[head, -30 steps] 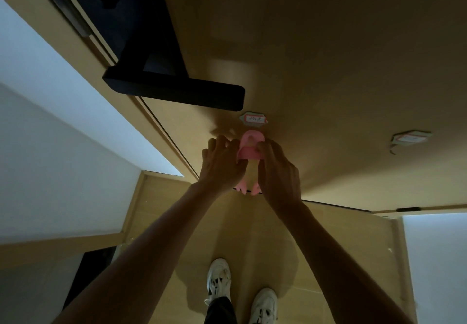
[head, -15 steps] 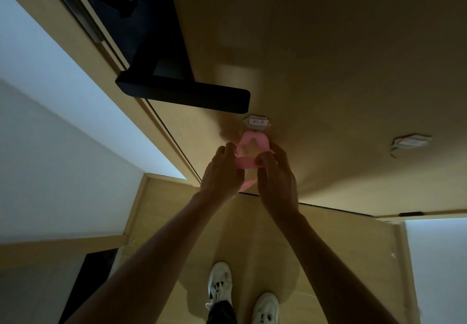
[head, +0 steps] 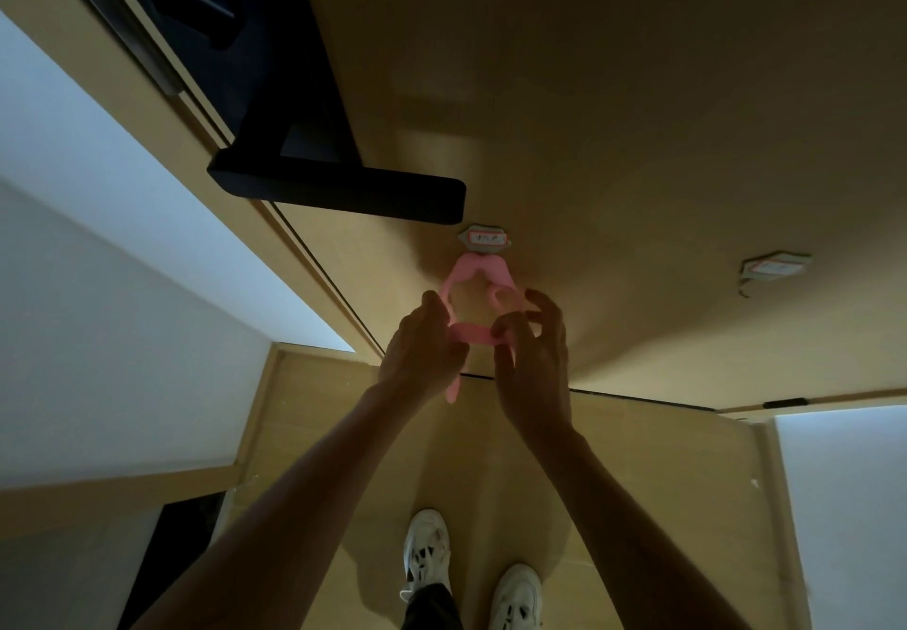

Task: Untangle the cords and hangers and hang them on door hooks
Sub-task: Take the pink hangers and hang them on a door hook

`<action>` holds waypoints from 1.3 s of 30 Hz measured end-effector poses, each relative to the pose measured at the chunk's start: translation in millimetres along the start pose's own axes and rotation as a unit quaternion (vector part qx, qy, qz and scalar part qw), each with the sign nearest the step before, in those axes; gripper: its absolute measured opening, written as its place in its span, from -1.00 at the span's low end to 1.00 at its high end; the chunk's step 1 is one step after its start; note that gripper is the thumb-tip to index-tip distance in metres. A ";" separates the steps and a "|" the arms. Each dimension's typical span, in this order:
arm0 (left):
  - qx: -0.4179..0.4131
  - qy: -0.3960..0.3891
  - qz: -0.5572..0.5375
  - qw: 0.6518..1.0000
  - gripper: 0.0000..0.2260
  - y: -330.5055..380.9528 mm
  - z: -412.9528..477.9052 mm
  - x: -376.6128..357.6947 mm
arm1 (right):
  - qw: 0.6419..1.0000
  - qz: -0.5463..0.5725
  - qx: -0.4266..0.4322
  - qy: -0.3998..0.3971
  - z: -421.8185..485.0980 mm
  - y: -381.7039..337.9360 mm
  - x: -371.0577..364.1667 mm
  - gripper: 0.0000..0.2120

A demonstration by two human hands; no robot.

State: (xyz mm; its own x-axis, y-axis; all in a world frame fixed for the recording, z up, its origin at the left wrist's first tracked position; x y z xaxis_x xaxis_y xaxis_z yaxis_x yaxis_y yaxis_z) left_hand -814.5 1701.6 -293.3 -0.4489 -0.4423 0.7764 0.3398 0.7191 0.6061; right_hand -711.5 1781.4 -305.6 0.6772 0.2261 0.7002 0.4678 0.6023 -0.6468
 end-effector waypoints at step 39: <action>-0.233 -0.059 0.058 0.969 -0.81 212.0 -37.8 -75.4 | 0.987 -0.004 0.066 -0.149 71.0 146.8 214.6 -0.82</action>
State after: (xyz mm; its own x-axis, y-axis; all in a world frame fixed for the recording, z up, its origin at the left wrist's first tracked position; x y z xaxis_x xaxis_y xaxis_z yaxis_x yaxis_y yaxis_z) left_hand -677.3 1867.1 -216.9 -0.4680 -0.2884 0.8354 0.7177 0.4276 0.5496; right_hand -537.8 1972.7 -228.8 0.4672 0.4245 0.7756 0.3816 0.6946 -0.6099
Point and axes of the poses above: each hand's wrist, its own z-axis towards the middle knuckle, its own x-axis out of the back of the hand, y = z × x, the point moved 3 cm from there along z, towards the middle knuckle, and after that the axes turned 11 degrees about y, right-handed, at the moved point
